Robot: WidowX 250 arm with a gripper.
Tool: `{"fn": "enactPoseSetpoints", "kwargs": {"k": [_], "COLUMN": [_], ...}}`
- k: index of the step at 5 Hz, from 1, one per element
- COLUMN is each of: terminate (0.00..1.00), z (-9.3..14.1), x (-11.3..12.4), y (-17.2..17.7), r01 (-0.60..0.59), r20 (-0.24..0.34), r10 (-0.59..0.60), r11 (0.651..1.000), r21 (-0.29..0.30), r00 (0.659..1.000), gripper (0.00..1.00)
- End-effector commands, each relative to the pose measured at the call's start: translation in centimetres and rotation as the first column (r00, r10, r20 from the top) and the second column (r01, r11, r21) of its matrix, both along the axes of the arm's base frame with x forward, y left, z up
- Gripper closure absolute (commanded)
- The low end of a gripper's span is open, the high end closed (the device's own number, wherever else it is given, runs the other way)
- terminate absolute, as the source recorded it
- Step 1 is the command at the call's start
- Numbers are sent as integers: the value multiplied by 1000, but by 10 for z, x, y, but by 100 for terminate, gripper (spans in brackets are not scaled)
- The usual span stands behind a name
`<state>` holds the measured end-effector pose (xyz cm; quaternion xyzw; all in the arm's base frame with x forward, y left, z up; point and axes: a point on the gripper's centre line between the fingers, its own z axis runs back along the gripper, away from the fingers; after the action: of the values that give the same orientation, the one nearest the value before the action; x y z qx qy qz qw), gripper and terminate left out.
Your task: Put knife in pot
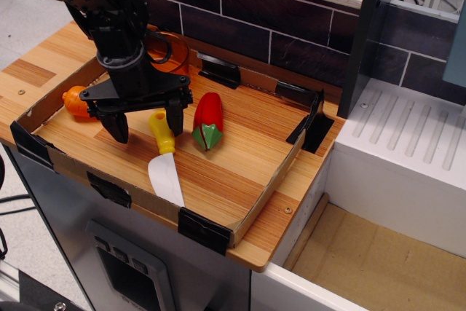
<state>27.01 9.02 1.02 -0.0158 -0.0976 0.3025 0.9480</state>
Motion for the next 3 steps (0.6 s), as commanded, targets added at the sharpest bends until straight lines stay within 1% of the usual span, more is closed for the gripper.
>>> {"fn": "enactPoseSetpoints", "kwargs": {"k": [1, 2, 3], "terminate": [0, 0, 0], "z": [-5, -9, -6], "x": [10, 10, 9], "y": [3, 1, 0], "r01": [-25, 3, 0], "r20": [8, -2, 1], "r10": [25, -3, 0], "r11": [999, 999, 999], "r21": [40, 51, 37], "r00": [1000, 1000, 1000], "gripper": [0, 100, 100]}}
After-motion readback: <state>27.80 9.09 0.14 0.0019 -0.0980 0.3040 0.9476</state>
